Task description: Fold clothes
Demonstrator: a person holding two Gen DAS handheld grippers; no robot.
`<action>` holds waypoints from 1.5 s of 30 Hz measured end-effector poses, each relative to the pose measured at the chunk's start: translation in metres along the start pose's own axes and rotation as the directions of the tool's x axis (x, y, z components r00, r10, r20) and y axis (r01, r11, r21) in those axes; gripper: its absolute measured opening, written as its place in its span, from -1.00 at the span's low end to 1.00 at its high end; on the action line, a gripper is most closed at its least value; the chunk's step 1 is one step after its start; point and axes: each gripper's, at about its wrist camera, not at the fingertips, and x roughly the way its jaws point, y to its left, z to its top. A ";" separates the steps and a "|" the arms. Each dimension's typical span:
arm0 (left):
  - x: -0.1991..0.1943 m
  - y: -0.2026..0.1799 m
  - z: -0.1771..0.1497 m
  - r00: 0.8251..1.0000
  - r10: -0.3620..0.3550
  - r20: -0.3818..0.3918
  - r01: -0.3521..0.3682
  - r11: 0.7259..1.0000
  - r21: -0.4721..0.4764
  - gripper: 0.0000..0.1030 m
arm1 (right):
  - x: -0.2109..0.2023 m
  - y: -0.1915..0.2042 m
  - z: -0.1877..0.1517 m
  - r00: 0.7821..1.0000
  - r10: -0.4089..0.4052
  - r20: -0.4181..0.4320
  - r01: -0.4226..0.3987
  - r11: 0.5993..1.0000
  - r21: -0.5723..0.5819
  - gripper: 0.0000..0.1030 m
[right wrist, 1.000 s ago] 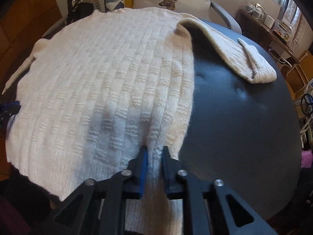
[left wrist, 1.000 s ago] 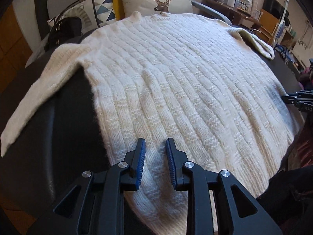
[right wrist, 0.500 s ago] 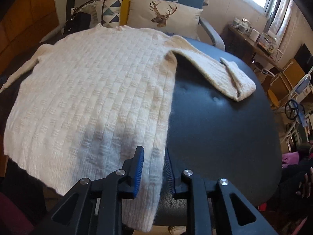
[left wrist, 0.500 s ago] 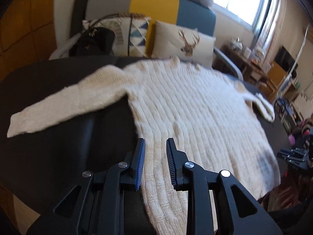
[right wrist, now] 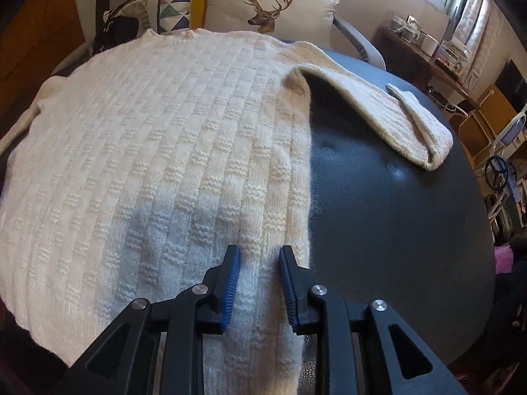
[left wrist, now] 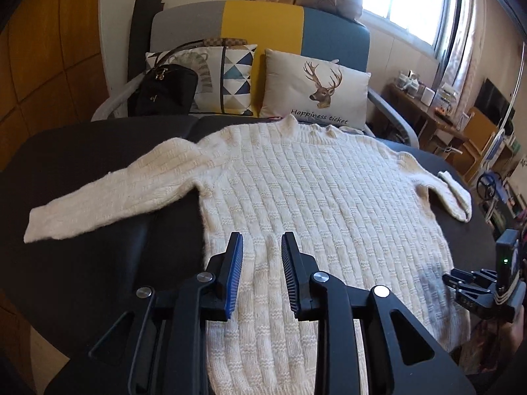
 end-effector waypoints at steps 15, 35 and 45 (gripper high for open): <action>0.004 0.004 -0.018 0.999 0.051 -0.015 -0.050 0.998 0.031 -0.09 | -0.048 -0.042 -0.028 0.998 -0.032 0.047 0.029 0.998 0.055 -0.46; 0.011 0.006 -0.024 0.998 0.028 -0.049 -0.026 0.999 0.047 -0.09 | -0.059 -0.041 0.011 0.991 0.062 0.118 -0.072 0.994 0.077 -0.87; 0.024 0.010 -0.024 0.994 0.050 -0.102 -0.046 0.998 0.037 -0.09 | -0.033 -0.164 0.066 0.957 -0.198 0.210 0.119 0.933 0.338 -0.45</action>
